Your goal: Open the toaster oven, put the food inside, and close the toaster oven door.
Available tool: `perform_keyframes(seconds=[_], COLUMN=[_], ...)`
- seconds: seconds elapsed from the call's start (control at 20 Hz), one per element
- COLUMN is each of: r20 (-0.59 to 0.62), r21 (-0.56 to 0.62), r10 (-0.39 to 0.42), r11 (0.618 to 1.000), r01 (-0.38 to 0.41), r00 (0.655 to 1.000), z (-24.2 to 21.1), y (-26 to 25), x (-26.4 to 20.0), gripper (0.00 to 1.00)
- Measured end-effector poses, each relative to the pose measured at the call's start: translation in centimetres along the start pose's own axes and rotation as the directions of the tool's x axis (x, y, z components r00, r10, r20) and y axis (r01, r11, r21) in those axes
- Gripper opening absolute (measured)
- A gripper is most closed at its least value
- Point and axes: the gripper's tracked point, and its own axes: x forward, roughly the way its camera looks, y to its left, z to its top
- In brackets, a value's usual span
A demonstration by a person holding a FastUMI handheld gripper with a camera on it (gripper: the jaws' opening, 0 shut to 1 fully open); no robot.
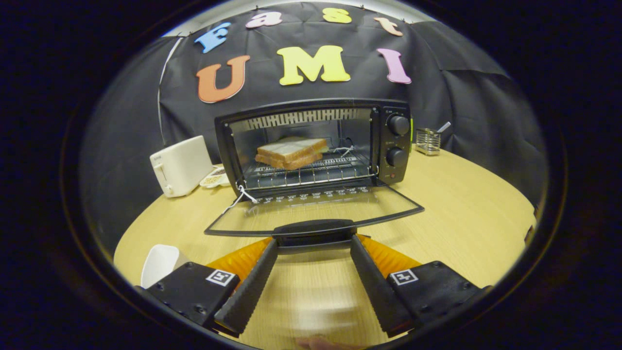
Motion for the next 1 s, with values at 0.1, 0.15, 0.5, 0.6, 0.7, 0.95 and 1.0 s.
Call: perform_keyframes(seconds=[0.1,0.15,0.5,0.6,0.7,0.95,1.0], r20=[0.023,0.035,0.062,0.091,0.144,0.233,0.255], r21=[-0.017,-0.024,-0.03,-0.029,-0.041,-0.051,-0.059], r10=[-0.002,-0.002,0.004,0.009,0.017,0.025,0.028], r11=[1.0,1.0,1.0,1.0,0.999,0.999,0.998], r01=[0.002,0.002,-0.002,-0.006,-0.011,-0.013,-0.013], r00=[1.0,0.999,0.998,0.996,0.989,0.972,0.967], z=[0.4,0.6,1.1,1.9,3.4,7.5,8.9], y=[0.1,0.1,0.0,0.2,0.4,0.8,1.0], x=[-0.1,-0.3,-0.4,-0.6,-0.9,-1.2,-1.1], gripper=[1.0,1.0,1.0,1.0,1.0,1.0,1.0])
